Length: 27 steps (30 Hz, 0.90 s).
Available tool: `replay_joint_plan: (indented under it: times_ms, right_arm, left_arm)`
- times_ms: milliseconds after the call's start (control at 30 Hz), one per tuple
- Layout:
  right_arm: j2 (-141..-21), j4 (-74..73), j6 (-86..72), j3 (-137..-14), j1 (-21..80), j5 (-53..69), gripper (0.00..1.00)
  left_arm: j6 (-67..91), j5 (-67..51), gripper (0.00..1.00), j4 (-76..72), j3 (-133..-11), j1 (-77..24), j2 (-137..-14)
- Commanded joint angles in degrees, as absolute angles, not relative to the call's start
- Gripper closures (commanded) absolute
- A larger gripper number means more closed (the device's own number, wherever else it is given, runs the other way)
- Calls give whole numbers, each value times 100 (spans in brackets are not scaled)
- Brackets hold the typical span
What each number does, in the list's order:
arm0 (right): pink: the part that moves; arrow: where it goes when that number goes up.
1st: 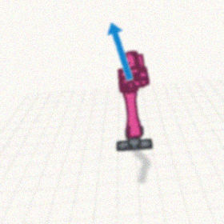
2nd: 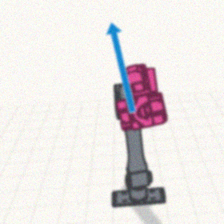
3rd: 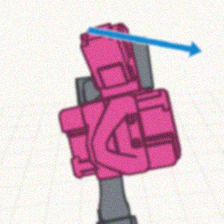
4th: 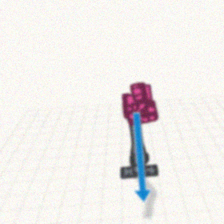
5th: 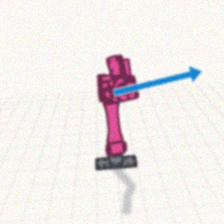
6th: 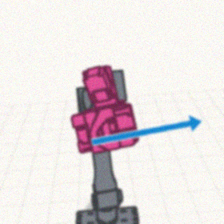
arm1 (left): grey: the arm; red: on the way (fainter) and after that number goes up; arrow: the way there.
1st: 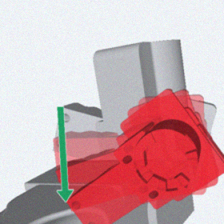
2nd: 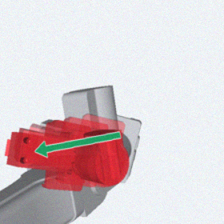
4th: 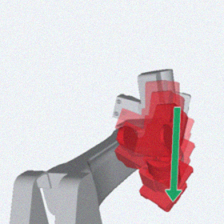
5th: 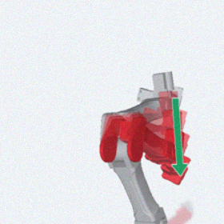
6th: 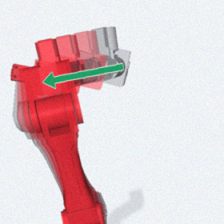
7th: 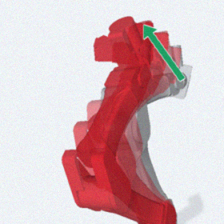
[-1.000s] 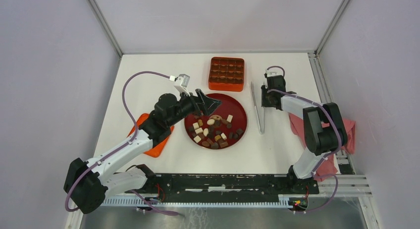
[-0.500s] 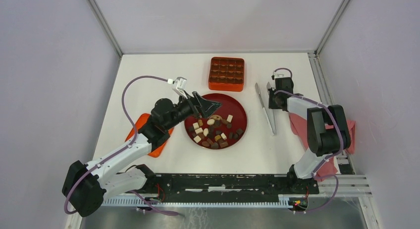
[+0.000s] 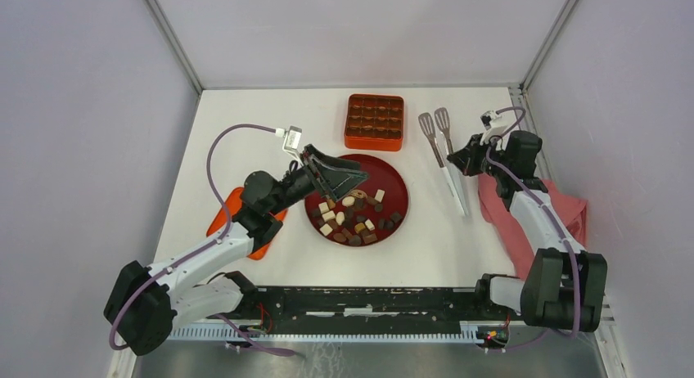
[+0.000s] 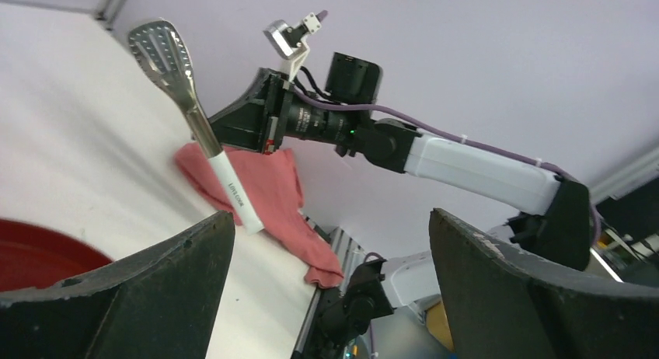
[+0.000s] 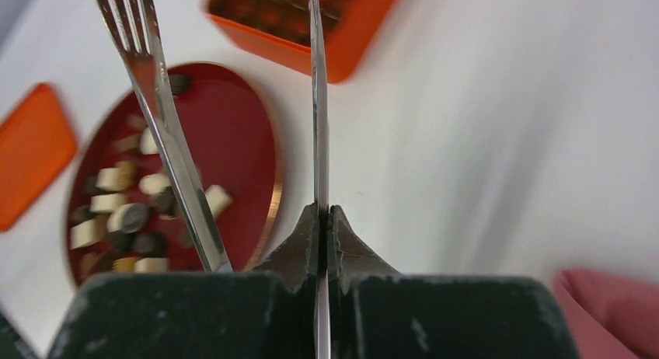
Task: Pack the chocolate
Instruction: Pick up the clamp from the center of the board.
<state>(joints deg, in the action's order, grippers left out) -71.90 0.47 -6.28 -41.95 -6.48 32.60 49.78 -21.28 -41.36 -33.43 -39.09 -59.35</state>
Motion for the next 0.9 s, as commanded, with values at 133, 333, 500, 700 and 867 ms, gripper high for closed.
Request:
replay_joint_plan:
  times_ms: [133,333,500,700,867]
  right_arm:
    - [-6916,2381,-2730,-4331,-584,6952,100]
    - [-6732,2548,-2964,-4693,-151,7215,100]
    - [-6538,2619,-2957,-4831,220,7281,100]
    - [-6434,2624,-2949,-4904,520,7399,100]
    - [-6434,2619,-2923,-4870,623,7392,100]
  left_arm:
    - [4681,-3330,4,-6000,-3533,-4116,-6230]
    - [3426,-2837,5,-6046,-3725,-4730,-6594]
    - [2833,-2456,7,-6227,-3828,-4825,-6970]
    - [2830,-2375,12,-7027,-4042,-4831,-7548]
    - [3321,-2411,21,-8123,-4257,-4858,-8122]
